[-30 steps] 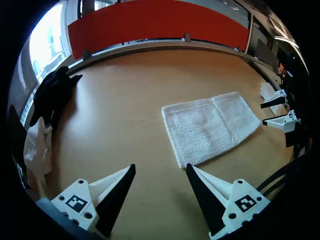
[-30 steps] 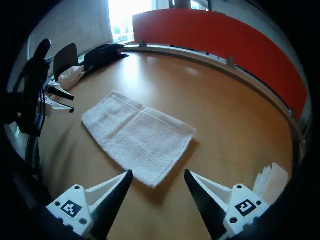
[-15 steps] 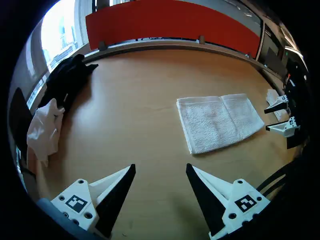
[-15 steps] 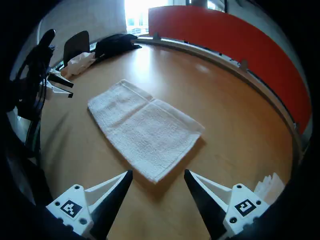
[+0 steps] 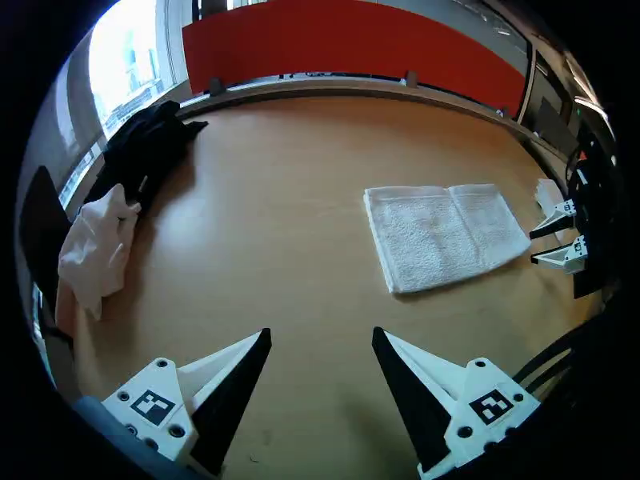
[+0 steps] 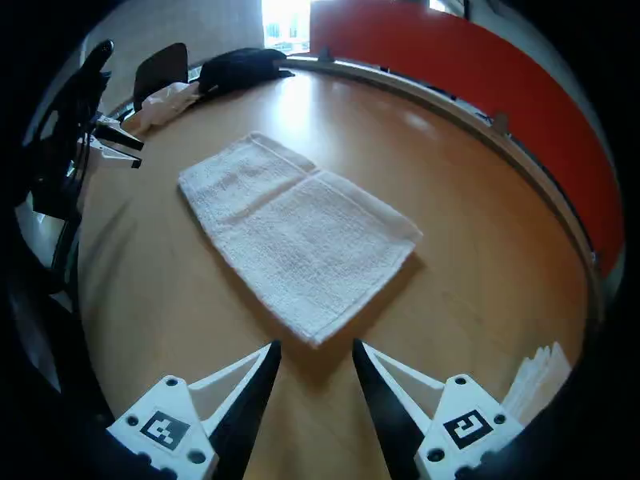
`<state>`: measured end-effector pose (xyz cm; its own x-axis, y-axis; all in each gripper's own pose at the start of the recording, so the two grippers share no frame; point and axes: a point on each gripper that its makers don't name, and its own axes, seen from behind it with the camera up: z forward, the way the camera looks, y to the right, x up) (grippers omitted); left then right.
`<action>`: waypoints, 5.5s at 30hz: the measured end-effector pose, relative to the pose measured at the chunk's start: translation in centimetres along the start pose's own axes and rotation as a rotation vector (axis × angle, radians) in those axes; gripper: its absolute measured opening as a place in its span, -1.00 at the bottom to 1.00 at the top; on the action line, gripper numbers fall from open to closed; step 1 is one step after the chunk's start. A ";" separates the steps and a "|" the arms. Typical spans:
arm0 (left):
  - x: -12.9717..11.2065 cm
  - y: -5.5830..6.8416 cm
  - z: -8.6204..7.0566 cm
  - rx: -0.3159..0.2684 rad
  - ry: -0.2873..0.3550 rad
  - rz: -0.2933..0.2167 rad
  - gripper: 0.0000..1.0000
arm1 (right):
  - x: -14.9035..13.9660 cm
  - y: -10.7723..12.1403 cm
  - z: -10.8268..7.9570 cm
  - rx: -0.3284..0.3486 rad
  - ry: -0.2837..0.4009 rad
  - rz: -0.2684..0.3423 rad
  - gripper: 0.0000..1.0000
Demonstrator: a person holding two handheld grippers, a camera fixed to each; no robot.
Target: Fold towel
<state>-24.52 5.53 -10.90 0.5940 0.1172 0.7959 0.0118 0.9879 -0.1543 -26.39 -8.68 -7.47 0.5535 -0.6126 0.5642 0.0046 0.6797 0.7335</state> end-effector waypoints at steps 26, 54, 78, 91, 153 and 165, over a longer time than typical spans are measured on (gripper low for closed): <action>-1.2 -1.2 -0.6 0.020 -0.017 -0.015 0.87 | 0.3 -0.2 0.0 0.025 -0.002 -0.009 -0.84; 0.5 -1.4 -0.5 0.021 0.002 -0.017 0.87 | 9.1 2.5 -6.3 -0.102 0.195 -0.053 -0.69; 1.9 -0.7 -0.3 0.014 0.020 0.003 0.88 | 13.2 3.9 -11.5 -0.168 0.284 -0.116 -0.51; 2.2 -0.5 -0.4 0.011 0.029 -0.005 0.88 | 13.3 2.0 -10.5 -0.123 0.278 -0.142 -0.40; 2.1 -2.1 -1.2 0.026 0.042 -0.023 0.87 | 8.1 -7.8 -1.2 0.107 0.103 -0.130 0.52; 2.0 -1.9 -1.3 0.028 0.042 -0.024 0.87 | 4.9 -7.4 -0.7 0.082 0.055 -0.115 0.52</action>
<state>-22.31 3.72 -9.81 0.6270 0.0899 0.7738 0.0043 0.9929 -0.1189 -23.13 -16.43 -10.33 0.5982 -0.6600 0.4545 0.0040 0.5696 0.8219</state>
